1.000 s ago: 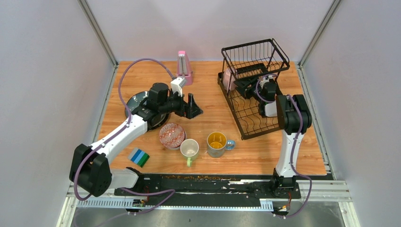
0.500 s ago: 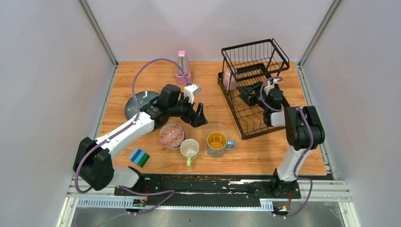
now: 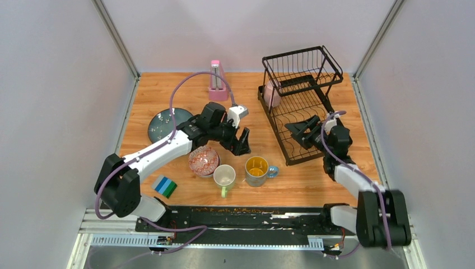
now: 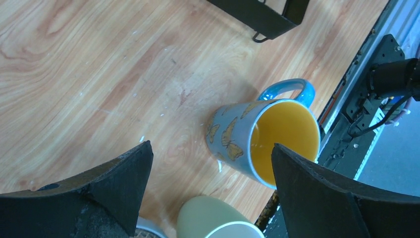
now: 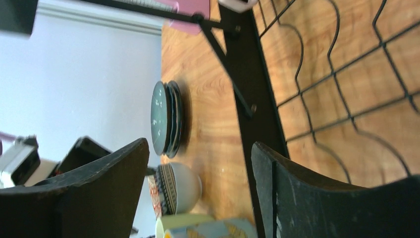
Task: Load the mixed dishes into the dish rack
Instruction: Pick up the cup at the center of the board.
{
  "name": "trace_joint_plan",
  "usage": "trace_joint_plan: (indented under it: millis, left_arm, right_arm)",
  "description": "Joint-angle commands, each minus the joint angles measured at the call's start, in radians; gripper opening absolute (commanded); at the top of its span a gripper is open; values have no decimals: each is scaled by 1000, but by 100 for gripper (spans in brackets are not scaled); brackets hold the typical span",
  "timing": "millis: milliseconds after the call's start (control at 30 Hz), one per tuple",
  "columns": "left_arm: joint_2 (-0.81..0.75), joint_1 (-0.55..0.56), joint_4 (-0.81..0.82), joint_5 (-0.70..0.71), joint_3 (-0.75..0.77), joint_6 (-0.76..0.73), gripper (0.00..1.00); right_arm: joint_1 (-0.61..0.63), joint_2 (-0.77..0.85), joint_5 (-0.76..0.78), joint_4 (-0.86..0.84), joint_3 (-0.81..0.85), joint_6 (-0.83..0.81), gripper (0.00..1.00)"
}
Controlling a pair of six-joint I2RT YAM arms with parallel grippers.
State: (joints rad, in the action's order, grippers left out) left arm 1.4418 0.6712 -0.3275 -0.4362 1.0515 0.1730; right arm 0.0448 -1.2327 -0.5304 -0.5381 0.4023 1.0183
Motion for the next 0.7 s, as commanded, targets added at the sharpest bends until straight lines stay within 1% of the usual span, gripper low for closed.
trace_joint_plan:
  millis: [0,67,133,300,500,567,633,667]
  left_arm:
    - [32,41,-5,-25,60,-34,95]
    - [58,55,-14,-30,69,-40,94]
    - [77,68,-35,-19,83,-49,93]
    - [110,94,-103,17,108,-93,90]
    - [123,110,-140,18,115,-119,88]
    - [126,116,-138,14,114,-119,87]
    - [135,122,-143,14,118,-119,86]
    - [144,126,-147,14,121,-120,85]
  right_arm:
    - [0,241,-27,243,1,-120,81]
    - [-2,336,-9,347,8,-150,83]
    - [-2,419,13,417,12,-158,84]
    - [-2,543,46,482,19,-132,85]
    - [-2,564,70,505,66,-118,86]
    - [-1,552,71,516,84,-114,89]
    - [-2,541,73,533,102,-92,95]
    - [-2,538,74,559,107,-76,96]
